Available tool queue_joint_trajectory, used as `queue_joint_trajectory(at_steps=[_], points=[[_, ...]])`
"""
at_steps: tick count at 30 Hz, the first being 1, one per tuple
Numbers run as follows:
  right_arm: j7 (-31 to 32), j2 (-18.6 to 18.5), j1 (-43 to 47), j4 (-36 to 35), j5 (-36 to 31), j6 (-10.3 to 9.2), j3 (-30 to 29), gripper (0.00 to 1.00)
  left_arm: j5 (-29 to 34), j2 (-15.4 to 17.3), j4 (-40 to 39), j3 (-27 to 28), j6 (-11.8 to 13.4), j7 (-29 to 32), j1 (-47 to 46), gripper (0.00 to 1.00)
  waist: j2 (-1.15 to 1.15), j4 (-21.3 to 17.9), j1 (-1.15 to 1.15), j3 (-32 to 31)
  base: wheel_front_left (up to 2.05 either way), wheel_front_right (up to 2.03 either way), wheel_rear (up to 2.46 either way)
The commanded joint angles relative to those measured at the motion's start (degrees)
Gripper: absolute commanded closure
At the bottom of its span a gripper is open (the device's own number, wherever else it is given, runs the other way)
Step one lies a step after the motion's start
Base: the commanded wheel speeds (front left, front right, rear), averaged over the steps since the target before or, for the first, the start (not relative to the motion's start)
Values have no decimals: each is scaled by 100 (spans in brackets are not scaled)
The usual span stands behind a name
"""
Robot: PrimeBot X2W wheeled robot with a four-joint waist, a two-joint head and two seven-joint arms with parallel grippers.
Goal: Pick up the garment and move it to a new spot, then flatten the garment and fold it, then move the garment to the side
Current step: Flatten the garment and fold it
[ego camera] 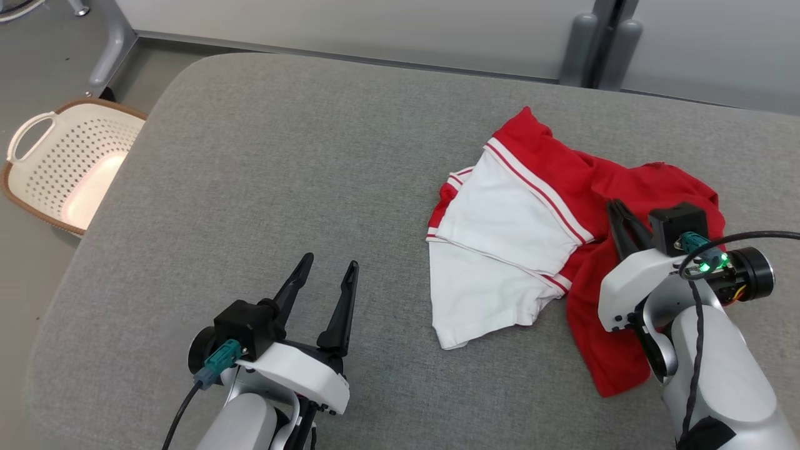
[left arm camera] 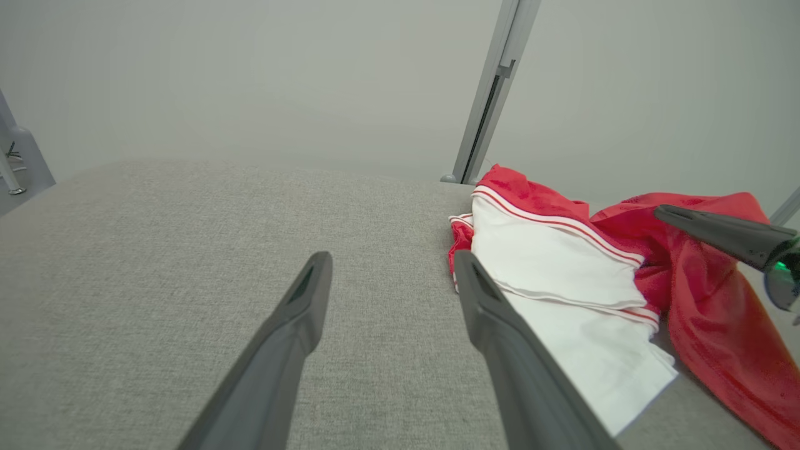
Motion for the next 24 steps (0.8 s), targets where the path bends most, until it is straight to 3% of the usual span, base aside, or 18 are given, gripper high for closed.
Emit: queue_joint_trajectory(at_steps=[1, 7, 14, 22, 23, 24], points=[[-52, 1, 83, -88, 18, -4, -38, 100, 64, 21, -1, 40, -6, -8, -45, 0, 0, -168, 0, -63, 0, 0, 0], [-32, -1, 408, -758, 240, -4, -465, 100, 197, 22, 22, 146, -46, -8, -20, 0, 0, -607, 0, -141, 0, 0, 0], [378, -400, 926, -1679, 502, -4, -1199, 100, 281, 21, 8, 228, -88, -9, -30, 0, 0, -1010, 0, -159, 0, 0, 0], [766, -855, 1237, -1738, 701, -5, -2181, 100, 320, 22, -12, 200, -125, -8, -123, 0, 0, -1157, 0, -9, 0, 0, 0], [795, -902, 1237, -1636, 606, -7, -2366, 83, 322, 22, 0, 190, -118, -8, -122, 0, 0, -1161, 0, 6, 0, 0, 0], [875, -919, 1248, -1504, 500, -7, -2490, 0, 329, 20, 17, 187, -129, -8, -129, 0, 0, -1157, 0, 15, 0, 0, 0]])
